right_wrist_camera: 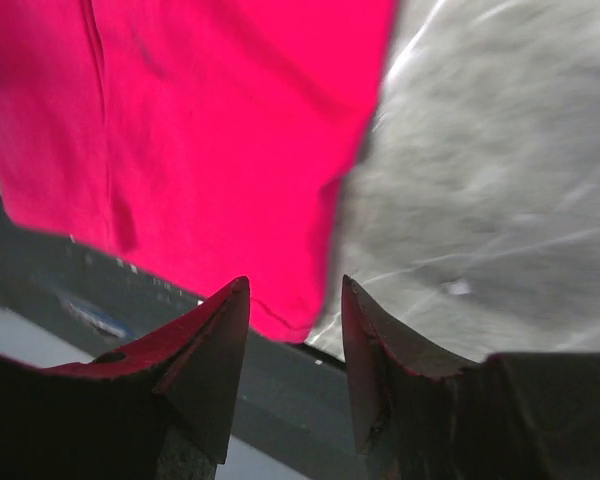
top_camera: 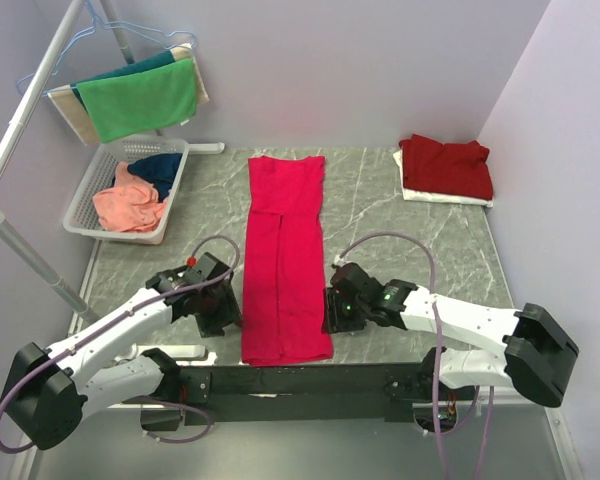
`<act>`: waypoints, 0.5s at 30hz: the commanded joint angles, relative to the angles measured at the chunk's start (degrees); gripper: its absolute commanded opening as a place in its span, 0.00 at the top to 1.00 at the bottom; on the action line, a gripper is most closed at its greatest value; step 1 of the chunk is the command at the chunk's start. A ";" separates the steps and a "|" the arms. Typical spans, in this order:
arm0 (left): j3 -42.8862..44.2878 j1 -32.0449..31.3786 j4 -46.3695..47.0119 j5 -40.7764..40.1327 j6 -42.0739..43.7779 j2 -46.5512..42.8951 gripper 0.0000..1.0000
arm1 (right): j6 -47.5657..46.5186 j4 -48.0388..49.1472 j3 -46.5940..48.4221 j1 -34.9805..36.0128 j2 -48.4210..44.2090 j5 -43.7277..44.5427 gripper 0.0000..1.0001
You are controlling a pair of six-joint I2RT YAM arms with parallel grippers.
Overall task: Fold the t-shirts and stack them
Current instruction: Fold the tshirt
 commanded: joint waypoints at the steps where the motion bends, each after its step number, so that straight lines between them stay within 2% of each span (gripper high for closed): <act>1: -3.05 -0.84 -1.00 4.46 -1.97 -1.63 0.42 | 1.42 3.83 -1.05 2.66 1.49 -4.27 0.52; 5: -5.96 -1.28 1.98 7.96 -2.06 -2.08 0.41 | 2.48 4.88 -2.98 4.07 0.87 -5.93 0.52; 15: -9.48 -3.39 8.84 10.61 -3.64 -0.32 0.39 | 4.76 6.11 -5.36 7.32 1.75 -4.80 0.49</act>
